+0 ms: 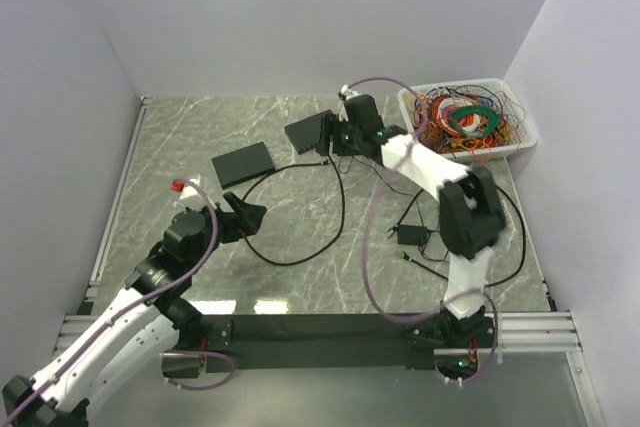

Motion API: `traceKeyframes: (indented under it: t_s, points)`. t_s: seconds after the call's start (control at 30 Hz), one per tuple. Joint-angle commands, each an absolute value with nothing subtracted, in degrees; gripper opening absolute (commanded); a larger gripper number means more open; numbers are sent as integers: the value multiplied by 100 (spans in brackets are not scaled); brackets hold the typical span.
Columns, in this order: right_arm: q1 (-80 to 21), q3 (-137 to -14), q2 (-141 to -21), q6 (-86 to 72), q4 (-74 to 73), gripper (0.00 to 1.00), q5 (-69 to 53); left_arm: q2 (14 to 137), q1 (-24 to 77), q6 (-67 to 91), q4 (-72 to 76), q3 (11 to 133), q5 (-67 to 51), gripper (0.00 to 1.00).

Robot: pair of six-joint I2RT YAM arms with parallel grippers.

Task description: Insert the plug into the switch port

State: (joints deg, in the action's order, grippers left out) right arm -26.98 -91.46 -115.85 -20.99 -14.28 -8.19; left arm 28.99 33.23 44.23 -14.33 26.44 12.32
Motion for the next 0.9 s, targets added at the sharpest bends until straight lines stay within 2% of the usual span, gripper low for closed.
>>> traceKeyframes:
  t_s: [0.0,0.13,0.17,0.27,0.43,0.53,0.7,0.87]
  points:
    - [-2962,-8088,-9777,-1811,-572,74,-285,3399,3392,4280,-415,2496,520,92]
    - [-2979,-6858,-7776,-1819,-834,81,964,4419,3803,4228,482,2443,228,87]
    - [-2979,-6455,-7456,-1880,-896,90,1228,4665,3954,4175,797,2478,263,87]
    - [-2979,-5812,-6357,-1933,-1203,98,2003,6024,4621,4201,1132,2881,588,85]
    - [-2971,-5046,-4873,-2109,-1608,99,2461,7679,5763,4473,1468,3988,1063,80]
    - [-2971,-4624,-4160,-2267,-1652,99,2303,8716,6203,4527,1521,4726,1151,72]
    - [-2979,-4368,-3639,-2312,-1959,98,2101,10166,6513,4754,1450,5834,1064,71]
    - [-2971,-4359,-3533,-2224,-2250,98,2188,10625,6513,5526,2396,5678,730,69]
